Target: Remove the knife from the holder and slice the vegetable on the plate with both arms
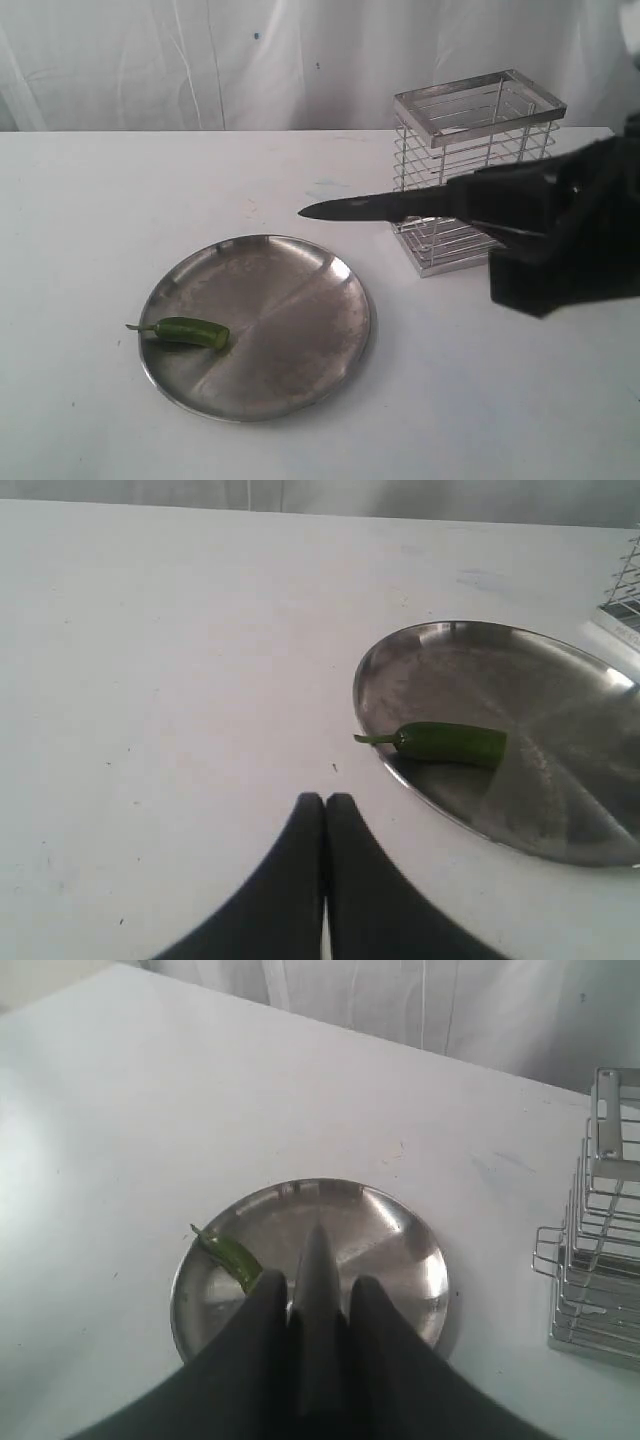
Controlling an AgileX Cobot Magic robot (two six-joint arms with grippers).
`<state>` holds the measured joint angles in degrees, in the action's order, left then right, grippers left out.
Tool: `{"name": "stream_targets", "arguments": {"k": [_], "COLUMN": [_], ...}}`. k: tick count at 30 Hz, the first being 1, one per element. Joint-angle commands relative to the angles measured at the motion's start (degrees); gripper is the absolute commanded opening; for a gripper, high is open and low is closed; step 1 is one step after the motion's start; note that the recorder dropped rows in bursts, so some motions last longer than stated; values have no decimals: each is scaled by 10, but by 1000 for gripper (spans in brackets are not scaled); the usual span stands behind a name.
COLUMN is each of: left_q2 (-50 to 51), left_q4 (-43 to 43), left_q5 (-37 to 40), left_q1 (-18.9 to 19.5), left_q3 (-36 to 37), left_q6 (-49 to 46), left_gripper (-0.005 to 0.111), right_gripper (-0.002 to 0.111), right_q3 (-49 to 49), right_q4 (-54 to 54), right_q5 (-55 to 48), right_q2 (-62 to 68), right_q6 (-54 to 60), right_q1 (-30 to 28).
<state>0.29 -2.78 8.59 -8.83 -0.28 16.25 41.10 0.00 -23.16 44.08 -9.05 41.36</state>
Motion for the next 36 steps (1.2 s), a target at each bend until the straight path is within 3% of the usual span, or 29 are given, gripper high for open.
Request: {"name": "stream_targets", "arguments": {"k": [1,8,11,17,21,23,25,28,31,32,34,36], "left_q2": [-3,-3,-3,-3,-3,-3,-3,7,72,96,156,211], "left_q4": [2,2,7,10,-30,-94,-202,-483,-776,-852,-927,-918], "left_q5": [0,-2,-44,-246,-227,-184,-196,-307,-359,-367,-390,-396], "left_q1": [2,2,2,2,2,2,0,-11,-12,-11,-11,-11], "left_q3": [3,3,3,3,-20,-41,-59,-87,-127,-133,-139,-139], "left_q6": [2,2,17,170,273,358,476,668,965,1026,1049,1043], "left_gripper": [0,0,0,0,0,0,0,0,0,0,0,0], "right_gripper": [11,10,6,5,5,5,5,5,5,5,5,5], "right_q3": [-84,-188,-220,-251,-251,-251,-251,-250,-237,-228,-209,-190], "right_q4": [0,30,32,31,31,31,29,28,28,28,28,28], "right_q5": [101,224,274,335,359,384,417,480,524,531,534,532], "right_q2": [-59,-98,-98,-90,-65,-43,-17,26,63,73,86,93], "right_q6": [-17,-17,-20,-21,-21,-21,-13,-6,2,6,14,14], "right_q1": [4,4,4,35,61,75,90,105,110,111,112,112]}}
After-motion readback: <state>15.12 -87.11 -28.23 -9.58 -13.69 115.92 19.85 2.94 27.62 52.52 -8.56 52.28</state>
